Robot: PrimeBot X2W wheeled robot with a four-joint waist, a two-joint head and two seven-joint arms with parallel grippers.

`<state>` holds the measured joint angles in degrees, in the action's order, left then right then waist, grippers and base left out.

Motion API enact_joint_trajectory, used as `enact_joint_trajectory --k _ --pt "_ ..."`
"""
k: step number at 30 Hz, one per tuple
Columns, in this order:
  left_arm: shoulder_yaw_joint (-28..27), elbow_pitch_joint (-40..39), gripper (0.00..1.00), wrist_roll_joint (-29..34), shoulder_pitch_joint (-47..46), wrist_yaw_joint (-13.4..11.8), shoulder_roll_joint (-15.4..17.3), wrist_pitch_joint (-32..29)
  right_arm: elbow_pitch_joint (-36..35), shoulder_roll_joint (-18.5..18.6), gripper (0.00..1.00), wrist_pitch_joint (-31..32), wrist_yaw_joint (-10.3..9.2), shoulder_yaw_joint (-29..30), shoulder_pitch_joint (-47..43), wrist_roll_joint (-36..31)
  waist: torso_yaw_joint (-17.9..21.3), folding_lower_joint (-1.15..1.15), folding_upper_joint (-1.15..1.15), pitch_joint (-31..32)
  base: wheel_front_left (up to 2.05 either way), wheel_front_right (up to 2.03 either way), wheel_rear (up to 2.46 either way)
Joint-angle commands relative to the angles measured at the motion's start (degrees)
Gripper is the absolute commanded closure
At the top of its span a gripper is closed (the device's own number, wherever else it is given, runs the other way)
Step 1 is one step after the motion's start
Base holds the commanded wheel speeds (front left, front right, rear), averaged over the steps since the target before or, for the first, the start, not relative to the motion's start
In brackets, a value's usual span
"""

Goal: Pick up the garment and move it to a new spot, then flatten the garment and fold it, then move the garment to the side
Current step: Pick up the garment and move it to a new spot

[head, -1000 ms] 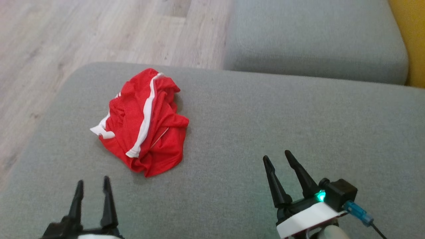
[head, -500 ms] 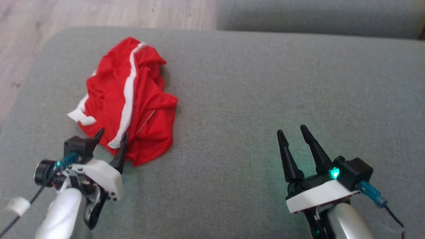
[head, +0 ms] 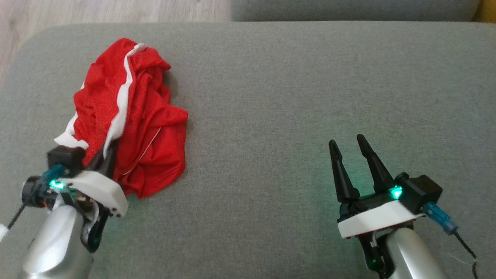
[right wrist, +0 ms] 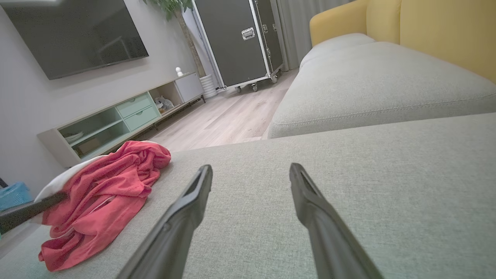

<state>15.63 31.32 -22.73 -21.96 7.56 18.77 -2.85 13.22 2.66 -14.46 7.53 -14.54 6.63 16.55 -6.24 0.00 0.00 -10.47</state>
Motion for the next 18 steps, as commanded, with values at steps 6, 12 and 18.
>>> enact_joint_trajectory --k 6,12,18 --pt "-5.6 -8.4 1.0 -0.5 -2.8 -1.6 2.3 9.6 -0.9 0.2 0.0 -0.5 -0.04 -1.7 1.4 0.0 1.5 0.0 0.0 3.1 0.0 0.0 0.0" --pt "-8.2 -17.7 1.0 -0.9 -2.4 -2.7 2.7 15.3 -0.5 0.2 0.0 -0.5 -0.04 -2.2 1.0 0.8 3.4 0.0 0.0 5.5 0.0 0.0 0.0" --pt "-8.6 -25.1 1.0 -1.2 -1.3 -3.2 2.6 15.9 -0.2 0.2 0.0 -0.5 -0.04 -3.1 0.4 2.1 6.5 0.0 0.0 7.5 0.0 0.0 0.0"
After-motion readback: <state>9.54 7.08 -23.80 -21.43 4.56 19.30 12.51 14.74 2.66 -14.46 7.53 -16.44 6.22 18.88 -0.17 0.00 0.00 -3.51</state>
